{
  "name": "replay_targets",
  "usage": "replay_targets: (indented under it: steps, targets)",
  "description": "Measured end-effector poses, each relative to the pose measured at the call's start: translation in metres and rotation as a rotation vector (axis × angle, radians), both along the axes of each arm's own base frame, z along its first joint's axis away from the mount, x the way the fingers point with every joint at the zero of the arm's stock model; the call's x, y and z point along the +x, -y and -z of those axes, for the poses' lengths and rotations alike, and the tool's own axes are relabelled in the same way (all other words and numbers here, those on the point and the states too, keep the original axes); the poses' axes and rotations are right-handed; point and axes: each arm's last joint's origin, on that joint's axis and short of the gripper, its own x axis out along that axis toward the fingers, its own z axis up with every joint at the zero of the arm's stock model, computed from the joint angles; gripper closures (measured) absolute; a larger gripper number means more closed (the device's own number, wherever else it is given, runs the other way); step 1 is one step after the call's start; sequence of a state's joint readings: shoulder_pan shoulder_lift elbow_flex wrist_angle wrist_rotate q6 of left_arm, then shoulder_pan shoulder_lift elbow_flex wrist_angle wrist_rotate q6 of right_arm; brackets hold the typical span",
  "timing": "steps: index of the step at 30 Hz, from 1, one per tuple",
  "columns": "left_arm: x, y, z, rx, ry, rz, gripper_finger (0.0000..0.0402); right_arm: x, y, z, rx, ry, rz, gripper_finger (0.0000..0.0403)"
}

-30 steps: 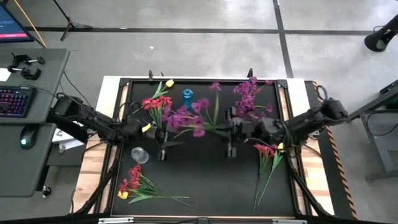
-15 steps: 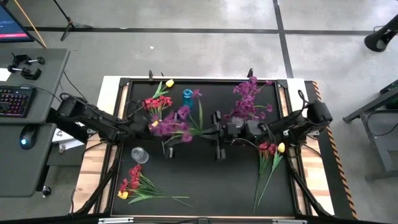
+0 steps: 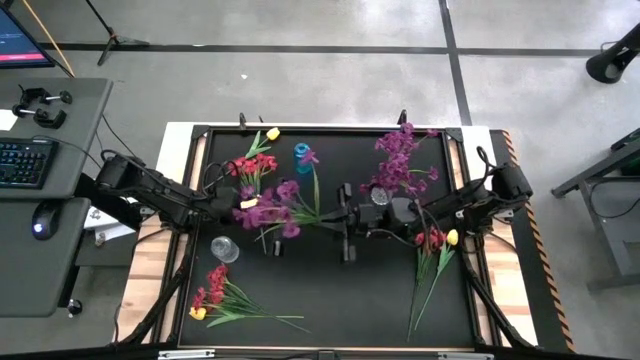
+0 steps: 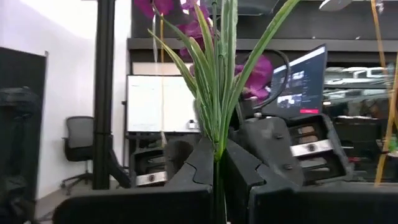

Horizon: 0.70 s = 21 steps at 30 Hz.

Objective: Sort flowers into vase by color
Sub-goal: Put the violet flowers into the right transparent vase

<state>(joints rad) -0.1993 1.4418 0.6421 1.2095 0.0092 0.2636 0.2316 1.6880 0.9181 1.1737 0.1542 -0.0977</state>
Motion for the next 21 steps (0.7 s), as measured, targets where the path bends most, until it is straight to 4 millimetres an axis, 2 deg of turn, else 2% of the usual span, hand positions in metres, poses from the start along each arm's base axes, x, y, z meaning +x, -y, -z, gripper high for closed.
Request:
replay_targets:
  steps: [4, 9, 21]
  targets:
    - [-0.001, 0.002, -0.001, 0.003, 0.014, 0.017, 0.0238, -0.002, 0.001, -0.003, -0.005, 0.002, 0.006, 0.0403]
    - [-0.003, 0.001, -0.007, -0.008, 0.075, 0.019, 0.0238, 0.001, 0.002, 0.004, 0.016, -0.085, -0.006, 0.0403]
    - [0.002, -0.013, 0.000, -0.081, -0.010, 0.004, 0.0238, 0.006, 0.012, 0.012, 0.052, -0.169, -0.093, 0.0403]
